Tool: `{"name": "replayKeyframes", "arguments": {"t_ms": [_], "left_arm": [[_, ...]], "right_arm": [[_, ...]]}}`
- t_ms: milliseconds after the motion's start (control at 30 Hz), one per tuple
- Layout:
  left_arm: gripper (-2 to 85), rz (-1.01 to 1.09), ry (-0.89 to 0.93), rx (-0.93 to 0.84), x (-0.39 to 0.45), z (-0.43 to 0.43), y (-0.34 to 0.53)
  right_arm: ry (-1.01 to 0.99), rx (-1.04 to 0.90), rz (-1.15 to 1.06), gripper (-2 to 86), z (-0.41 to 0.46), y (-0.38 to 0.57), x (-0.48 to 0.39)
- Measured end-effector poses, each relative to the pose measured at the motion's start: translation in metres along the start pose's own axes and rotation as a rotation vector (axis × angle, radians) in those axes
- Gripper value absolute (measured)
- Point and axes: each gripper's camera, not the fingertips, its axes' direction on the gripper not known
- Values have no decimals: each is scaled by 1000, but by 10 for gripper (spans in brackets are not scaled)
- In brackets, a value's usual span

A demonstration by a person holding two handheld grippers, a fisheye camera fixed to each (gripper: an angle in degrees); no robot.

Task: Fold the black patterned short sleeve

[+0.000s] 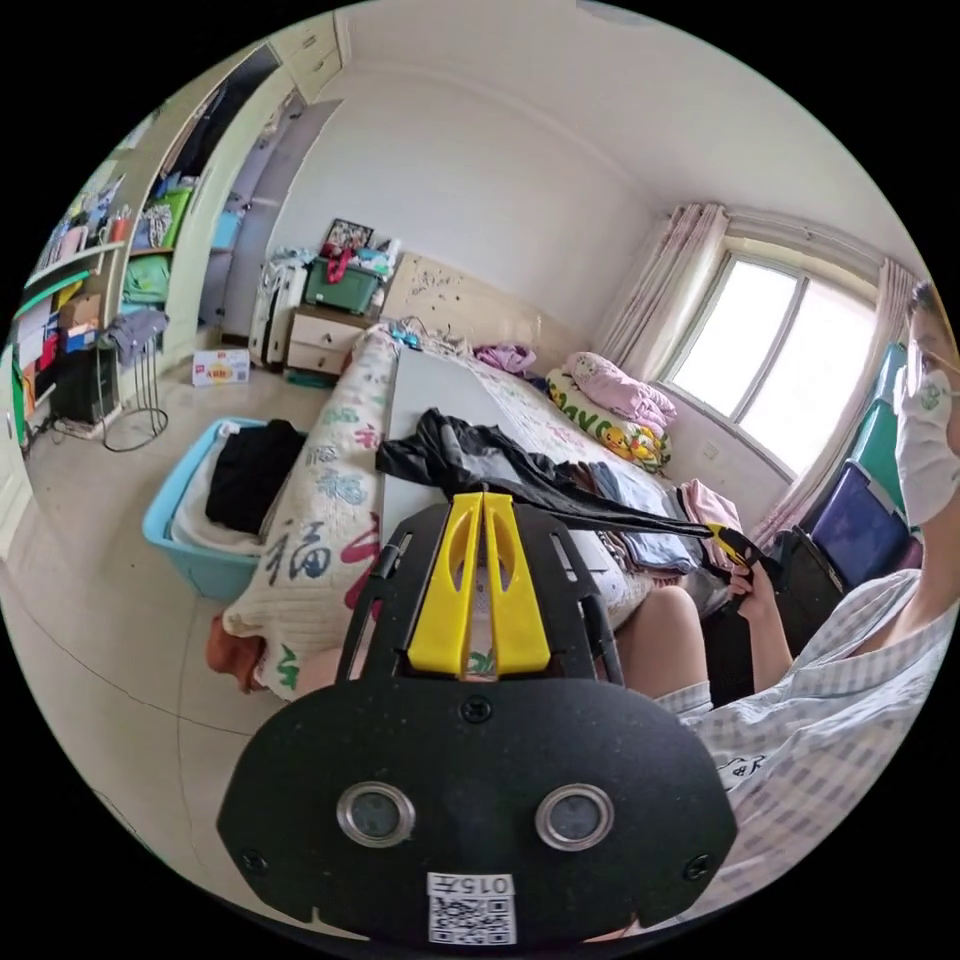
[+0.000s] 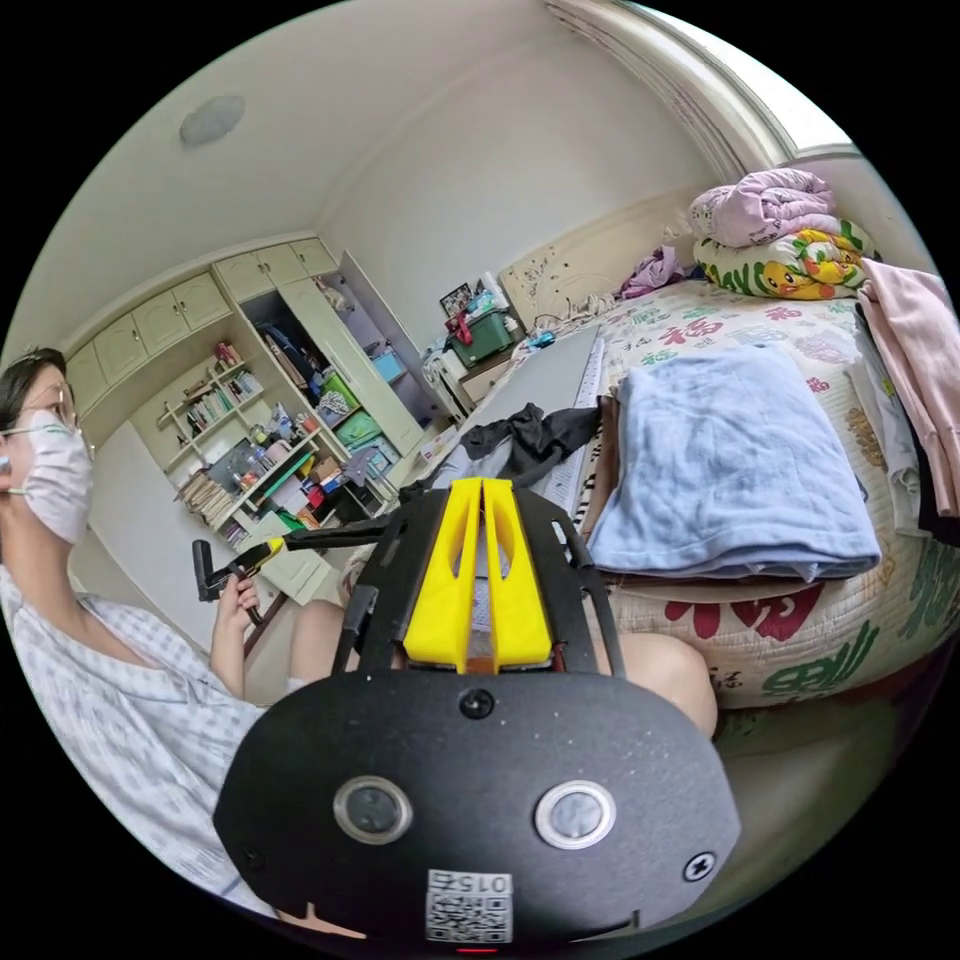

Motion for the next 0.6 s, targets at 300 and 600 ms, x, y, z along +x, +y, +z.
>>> {"name": "replayKeyframes", "arguments": {"t_ms": [300, 600], "left_arm": [[-9, 12, -66, 1, -15, 60, -32], [-9, -67, -135, 243, -15, 146, -328]], "right_arm": [[5, -19, -17, -4, -4, -17, -20], [-97, 199, 128, -5, 87, -354, -31]]}}
